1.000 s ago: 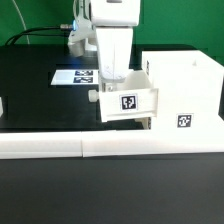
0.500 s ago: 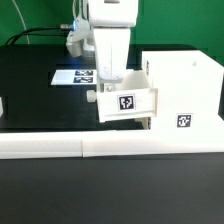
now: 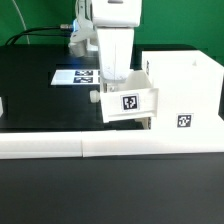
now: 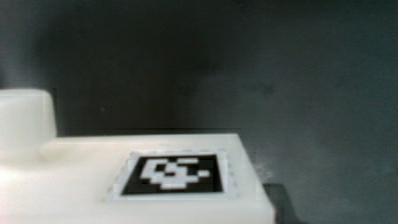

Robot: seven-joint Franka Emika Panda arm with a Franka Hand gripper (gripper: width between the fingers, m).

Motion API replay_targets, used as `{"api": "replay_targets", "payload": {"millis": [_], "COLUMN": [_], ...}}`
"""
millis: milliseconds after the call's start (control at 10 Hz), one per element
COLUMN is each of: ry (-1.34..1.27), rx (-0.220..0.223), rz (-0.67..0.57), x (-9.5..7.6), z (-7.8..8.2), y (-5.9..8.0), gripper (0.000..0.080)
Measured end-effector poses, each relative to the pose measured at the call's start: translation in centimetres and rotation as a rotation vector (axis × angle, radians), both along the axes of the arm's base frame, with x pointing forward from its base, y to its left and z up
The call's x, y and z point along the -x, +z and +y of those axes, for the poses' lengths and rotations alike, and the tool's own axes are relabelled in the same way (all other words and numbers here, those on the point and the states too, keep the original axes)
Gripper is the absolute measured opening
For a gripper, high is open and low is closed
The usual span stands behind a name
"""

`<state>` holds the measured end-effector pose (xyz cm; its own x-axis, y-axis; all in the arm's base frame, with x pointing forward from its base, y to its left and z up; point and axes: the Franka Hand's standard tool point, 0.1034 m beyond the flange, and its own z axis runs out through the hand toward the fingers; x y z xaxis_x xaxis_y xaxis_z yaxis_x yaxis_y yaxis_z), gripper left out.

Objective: Assemble drawer

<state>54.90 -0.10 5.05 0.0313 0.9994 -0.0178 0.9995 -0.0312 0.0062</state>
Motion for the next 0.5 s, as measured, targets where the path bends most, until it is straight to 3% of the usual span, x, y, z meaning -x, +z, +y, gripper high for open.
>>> {"api": "replay_targets", "payload": {"millis": [500], "ry": [0.008], "rx": [0.002], "rz": [0.001], "x": [-0.13], "z": [0.33], "y": [0.11], "gripper": [0.0042]}}
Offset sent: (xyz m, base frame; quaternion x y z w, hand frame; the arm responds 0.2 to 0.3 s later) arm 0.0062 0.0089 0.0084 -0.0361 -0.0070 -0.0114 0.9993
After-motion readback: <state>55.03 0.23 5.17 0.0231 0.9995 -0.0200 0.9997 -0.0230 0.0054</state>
